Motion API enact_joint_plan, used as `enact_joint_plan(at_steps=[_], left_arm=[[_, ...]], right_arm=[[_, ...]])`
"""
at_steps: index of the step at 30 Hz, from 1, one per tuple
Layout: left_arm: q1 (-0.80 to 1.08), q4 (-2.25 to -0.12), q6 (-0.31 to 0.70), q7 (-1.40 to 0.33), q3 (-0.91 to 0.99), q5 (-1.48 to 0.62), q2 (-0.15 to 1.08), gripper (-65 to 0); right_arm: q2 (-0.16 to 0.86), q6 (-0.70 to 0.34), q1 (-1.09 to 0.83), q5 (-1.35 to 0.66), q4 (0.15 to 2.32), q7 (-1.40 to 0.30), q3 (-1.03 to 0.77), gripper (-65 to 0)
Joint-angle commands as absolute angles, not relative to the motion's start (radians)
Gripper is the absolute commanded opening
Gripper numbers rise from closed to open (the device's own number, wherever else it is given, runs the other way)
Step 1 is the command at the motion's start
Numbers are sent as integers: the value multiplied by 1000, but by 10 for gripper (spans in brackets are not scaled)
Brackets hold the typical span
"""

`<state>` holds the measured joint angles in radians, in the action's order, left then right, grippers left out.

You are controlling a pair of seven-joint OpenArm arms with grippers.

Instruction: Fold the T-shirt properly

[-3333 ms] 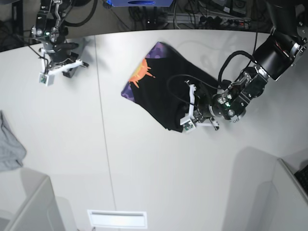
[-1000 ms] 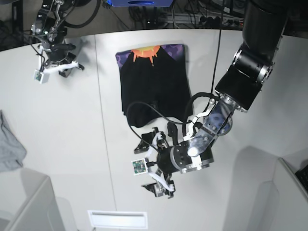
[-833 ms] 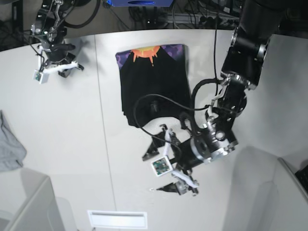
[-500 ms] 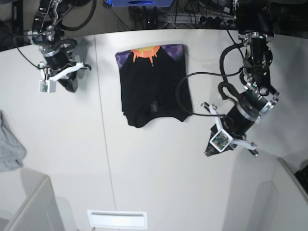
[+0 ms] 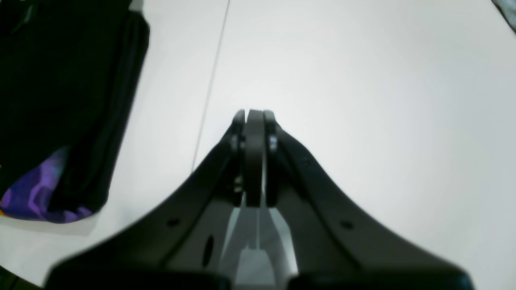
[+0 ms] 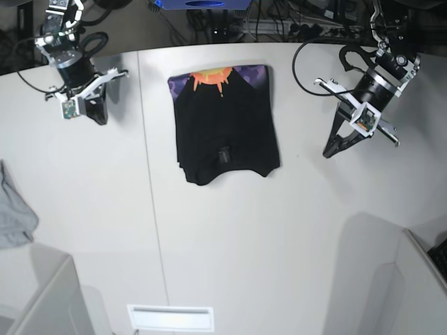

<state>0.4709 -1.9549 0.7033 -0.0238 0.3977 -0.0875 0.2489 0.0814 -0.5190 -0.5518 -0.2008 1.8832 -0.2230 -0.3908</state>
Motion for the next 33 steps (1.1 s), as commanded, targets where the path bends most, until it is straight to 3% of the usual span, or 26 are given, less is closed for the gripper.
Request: enact_joint_plan(at_steps=[1, 9, 18, 27, 33], left_arm=[[495, -1971, 698, 15, 418, -111, 259, -650], [696, -1968, 698, 81, 461, -107, 245, -650], [895, -1906, 698, 136, 460, -105, 139, -650], [1001, -1733, 698, 139, 449, -105, 101, -650], [1010, -1555, 698, 140, 424, -105, 85, -650]], right_arm=[[91, -524, -570, -209, 1902, -186, -395, -650], [111, -524, -682, -209, 1902, -156, -507, -650], [150, -524, -846, -208, 1862, -168, -556, -650], [217, -524, -912, -208, 1759, -518, -538, -650], [282, -524, -889, -208, 1572, -552, -372, -650]])
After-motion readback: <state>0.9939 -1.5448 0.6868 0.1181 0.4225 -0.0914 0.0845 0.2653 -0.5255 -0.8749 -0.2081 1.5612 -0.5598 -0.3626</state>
